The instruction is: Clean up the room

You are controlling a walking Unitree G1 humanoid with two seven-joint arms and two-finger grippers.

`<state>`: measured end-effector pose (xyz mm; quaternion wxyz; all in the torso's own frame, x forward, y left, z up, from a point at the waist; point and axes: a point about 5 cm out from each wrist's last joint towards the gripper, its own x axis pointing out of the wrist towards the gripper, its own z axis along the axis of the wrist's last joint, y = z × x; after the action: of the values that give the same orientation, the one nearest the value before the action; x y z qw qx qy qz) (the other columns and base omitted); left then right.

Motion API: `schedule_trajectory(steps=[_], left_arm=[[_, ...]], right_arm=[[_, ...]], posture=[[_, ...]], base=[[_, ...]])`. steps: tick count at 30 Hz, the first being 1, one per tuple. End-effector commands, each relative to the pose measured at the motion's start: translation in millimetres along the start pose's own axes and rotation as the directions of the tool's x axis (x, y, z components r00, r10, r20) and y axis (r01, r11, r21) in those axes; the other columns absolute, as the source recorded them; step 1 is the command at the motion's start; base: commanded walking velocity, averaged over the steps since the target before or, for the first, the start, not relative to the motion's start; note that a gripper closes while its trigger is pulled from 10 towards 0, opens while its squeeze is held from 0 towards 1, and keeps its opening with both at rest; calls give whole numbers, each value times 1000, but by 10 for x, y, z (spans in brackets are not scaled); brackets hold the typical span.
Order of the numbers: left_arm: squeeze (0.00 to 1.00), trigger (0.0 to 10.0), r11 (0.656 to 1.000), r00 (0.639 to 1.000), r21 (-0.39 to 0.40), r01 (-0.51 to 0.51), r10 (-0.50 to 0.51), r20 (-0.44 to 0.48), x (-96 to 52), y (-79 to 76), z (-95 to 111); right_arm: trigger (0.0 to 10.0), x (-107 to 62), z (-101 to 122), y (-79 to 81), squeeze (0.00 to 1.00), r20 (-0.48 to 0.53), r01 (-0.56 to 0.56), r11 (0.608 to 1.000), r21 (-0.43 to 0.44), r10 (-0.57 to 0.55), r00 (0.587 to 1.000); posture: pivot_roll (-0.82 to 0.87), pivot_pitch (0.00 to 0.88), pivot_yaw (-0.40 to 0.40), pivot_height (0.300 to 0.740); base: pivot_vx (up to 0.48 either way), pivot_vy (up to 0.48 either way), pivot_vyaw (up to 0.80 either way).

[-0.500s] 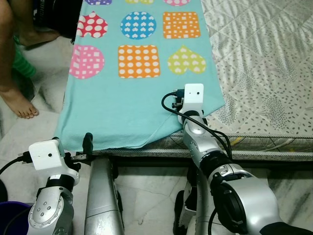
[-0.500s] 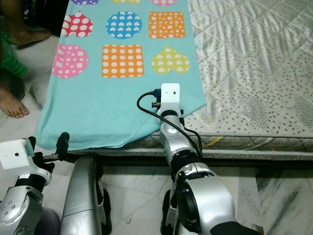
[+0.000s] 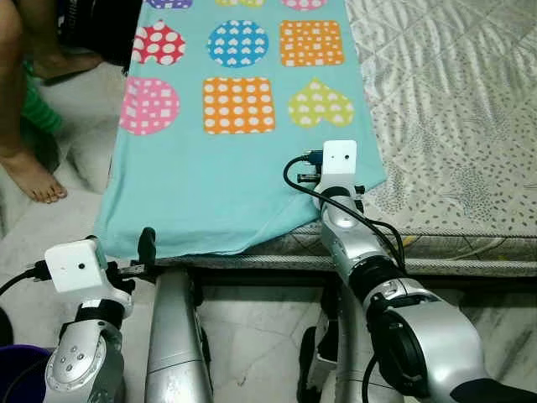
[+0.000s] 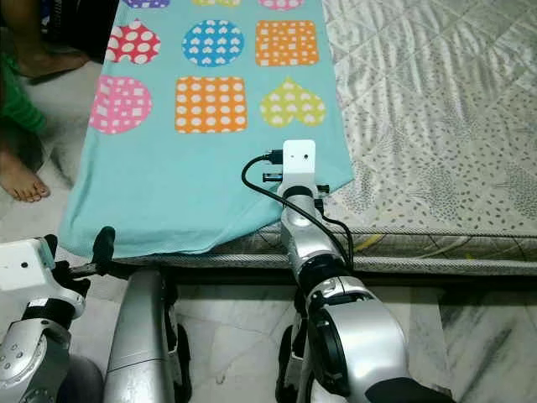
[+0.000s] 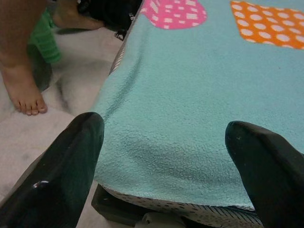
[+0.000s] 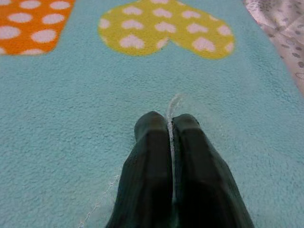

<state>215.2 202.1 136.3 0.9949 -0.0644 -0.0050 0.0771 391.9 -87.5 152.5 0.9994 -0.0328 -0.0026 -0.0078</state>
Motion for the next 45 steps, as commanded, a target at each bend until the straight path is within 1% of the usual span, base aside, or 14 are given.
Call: schedule_trajectory(steps=[1,11,15,20,21,26,27,31,35,37,39,40,43,45], left_arm=[[0,10000,1000,999,10,-21,21,-33,-25,55,-61],[0,10000,1000,999,8,-25,26,-29,-16,62,-58],[0,10000,1000,999,4,-25,25,-29,-12,56,-63],[0,10000,1000,999,1,-25,26,-28,-9,57,-66],[0,10000,1000,999,0,-24,24,-27,-4,57,-65],[0,10000,1000,999,-2,-19,19,-26,4,52,-64],[0,10000,1000,1000,-3,-16,16,-27,12,49,-67],[0,10000,1000,1000,-4,-8,8,-28,31,41,-71],[0,10000,1000,1000,-6,0,0,-28,44,32,-74],[0,10000,1000,1000,-6,3,-3,-29,53,36,-77],[0,10000,1000,1000,-6,4,-4,-28,56,37,-78],[0,10000,1000,1000,-7,6,-6,-28,61,39,-78],[0,10000,1000,1000,-9,14,-14,-27,67,29,-80],[0,10000,1000,1000,-9,14,-15,-27,67,27,-81]], right_arm=[[0,-44,-138,-48,0,-40,11,1000,7,-10,999],[0,-67,-183,-181,0,-23,11,999,35,-10,1000],[0,-85,-199,-284,0,-8,8,999,44,-7,1000],[0,-117,-197,-350,0,20,-25,997,71,24,1000],[0,-154,-203,-400,0,40,-49,996,72,46,998],[0,-239,-201,-490,0,75,-84,992,90,78,994],[0,-293,-199,-531,0,86,-101,990,97,92,992],[0,-440,-190,-600,0,108,-143,984,107,132,985],[0,-540,-193,-632,0,113,-174,978,118,161,980],[0,-645,-215,-676,0,111,-192,975,113,179,978],[0,-688,-226,-692,0,107,-197,974,111,185,977],[0,-753,-249,-714,0,99,-207,973,100,197,975],[0,-881,-316,-790,0,74,-200,976,89,194,978],[0,-893,-323,-799,0,70,-199,976,87,193,979]], posture=[[322,351,-22,522],[315,348,-23,522],[299,346,-25,522],[291,344,-25,522],[286,344,-24,522],[280,344,-22,522],[273,343,-18,522],[259,341,-11,522],[255,338,-9,522],[251,336,-6,522],[248,334,-7,522],[242,332,-6,522],[235,329,-5,522],[235,329,-5,522]], base=[[0,0,0],[0,0,0],[0,0,0],[0,0,0],[0,0,0],[0,0,0],[0,0,0],[0,0,0],[0,0,0],[0,0,0],[0,0,0],[0,0,0],[0,0,0],[0,0,0]])
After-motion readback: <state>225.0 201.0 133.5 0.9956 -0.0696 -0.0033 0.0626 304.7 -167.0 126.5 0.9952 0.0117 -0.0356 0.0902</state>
